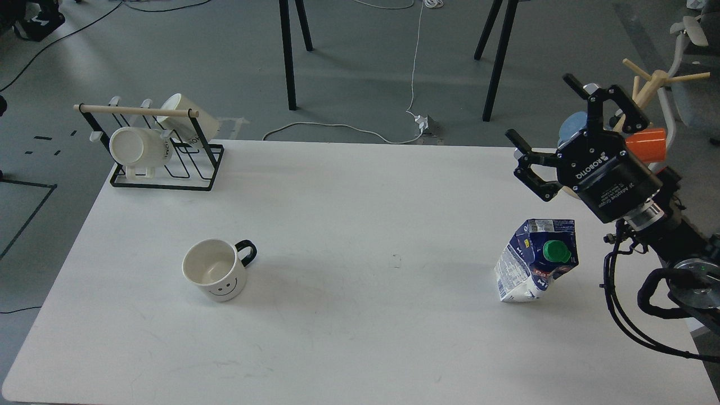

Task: Place cup and milk with both arms
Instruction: 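Move the left gripper down toward the white mug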

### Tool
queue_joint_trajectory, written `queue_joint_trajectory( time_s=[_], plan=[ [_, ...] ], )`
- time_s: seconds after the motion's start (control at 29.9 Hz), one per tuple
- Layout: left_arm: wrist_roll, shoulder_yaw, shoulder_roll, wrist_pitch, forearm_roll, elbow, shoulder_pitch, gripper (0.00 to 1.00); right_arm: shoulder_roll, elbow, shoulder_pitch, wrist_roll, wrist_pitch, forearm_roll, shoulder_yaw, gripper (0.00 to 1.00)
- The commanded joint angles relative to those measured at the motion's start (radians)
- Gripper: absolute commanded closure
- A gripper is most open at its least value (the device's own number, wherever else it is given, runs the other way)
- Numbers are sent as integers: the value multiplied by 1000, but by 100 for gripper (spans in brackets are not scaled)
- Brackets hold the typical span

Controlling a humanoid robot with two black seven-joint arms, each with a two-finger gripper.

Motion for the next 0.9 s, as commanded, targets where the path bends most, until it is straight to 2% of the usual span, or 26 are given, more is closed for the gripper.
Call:
queue_joint_trajectory(
  time_s=[0.0, 0.17, 0.2, 0.27, 0.3, 0.37, 0.43, 0.47, 0.6, 0.7, 0.87],
  plan=[
    [-5, 6, 11, 0, 126, 0, 3, 0, 0, 2, -3, 0, 0, 0, -2, 1],
    [-28, 4, 66, 0, 244, 0, 5, 0, 0, 5, -6, 0, 0, 0, -5, 1],
    [-45, 6, 80, 0, 265, 0, 5, 0, 0, 5, -9, 0, 0, 0, -5, 1],
    [-112, 13, 108, 0, 345, 7, 6, 0, 0, 5, -14, 0, 0, 0, -4, 1],
    [-167, 15, 117, 0, 408, 9, 8, 0, 0, 5, -14, 0, 0, -1, -5, 1],
    [-320, 24, 126, 0, 567, 11, 6, 0, 0, 5, -15, 0, 0, -1, -5, 1],
    [-535, 56, 140, 0, 743, 9, 6, 0, 0, 5, -17, 0, 0, -3, -5, 1],
    [-561, 81, 138, 0, 803, 9, 5, 0, 0, 3, -17, 0, 0, -5, -5, 1],
    [-561, 240, 143, 0, 899, -17, 0, 0, 3, 0, -20, 0, 0, -8, -5, 1],
    [-561, 349, 183, 0, 899, -86, 5, 0, 9, -4, -21, 0, 0, -11, -5, 1],
    [-561, 449, 220, 0, 895, -193, 16, 0, 12, -4, -26, 0, 0, -14, -7, 1]
  ],
)
